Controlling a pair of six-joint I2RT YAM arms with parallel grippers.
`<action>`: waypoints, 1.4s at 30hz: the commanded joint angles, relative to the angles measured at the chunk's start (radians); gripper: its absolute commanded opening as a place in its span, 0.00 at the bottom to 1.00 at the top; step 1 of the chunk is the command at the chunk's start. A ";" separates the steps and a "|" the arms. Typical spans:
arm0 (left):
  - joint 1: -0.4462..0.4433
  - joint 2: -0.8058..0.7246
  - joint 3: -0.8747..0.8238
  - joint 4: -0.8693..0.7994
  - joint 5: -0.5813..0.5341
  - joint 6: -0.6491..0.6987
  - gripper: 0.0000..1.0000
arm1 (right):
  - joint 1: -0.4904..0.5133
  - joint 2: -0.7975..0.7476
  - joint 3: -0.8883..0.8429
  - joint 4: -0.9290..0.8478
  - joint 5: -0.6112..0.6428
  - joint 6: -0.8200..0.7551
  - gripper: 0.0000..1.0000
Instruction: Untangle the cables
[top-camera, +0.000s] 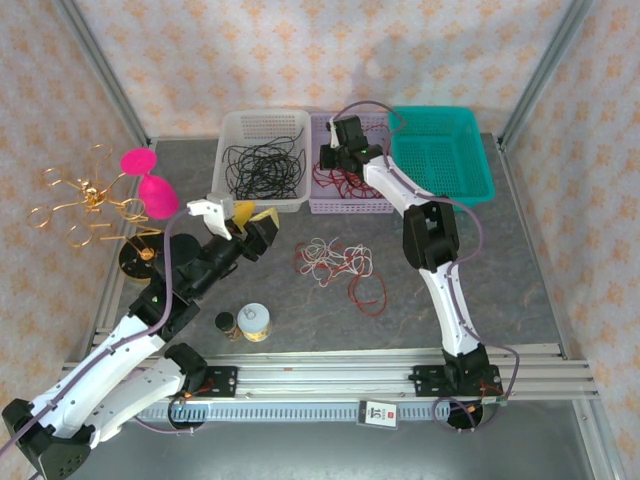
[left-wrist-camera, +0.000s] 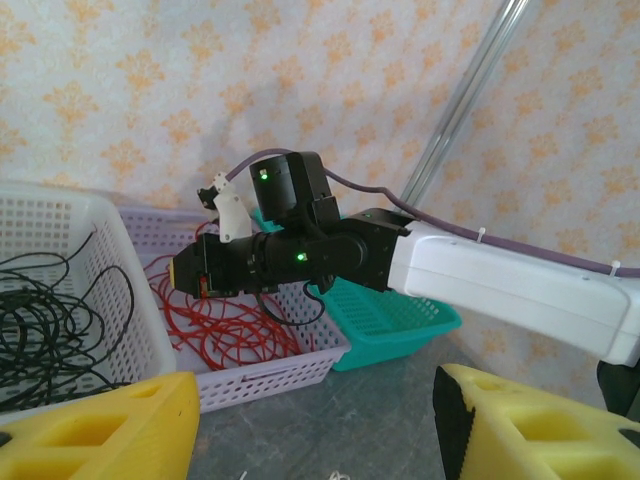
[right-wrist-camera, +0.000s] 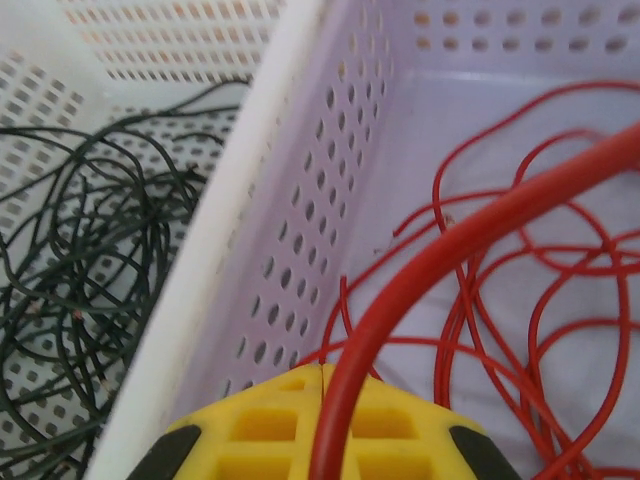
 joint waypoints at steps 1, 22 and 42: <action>-0.003 0.000 -0.004 0.021 0.005 -0.014 0.62 | -0.017 -0.006 -0.010 -0.009 0.029 0.044 0.00; -0.003 0.079 -0.040 0.036 0.019 -0.040 0.63 | -0.052 -0.091 0.033 -0.071 0.095 -0.004 0.50; -0.003 0.120 -0.124 0.010 0.044 -0.044 0.63 | -0.003 -1.028 -1.225 0.186 0.059 0.184 0.53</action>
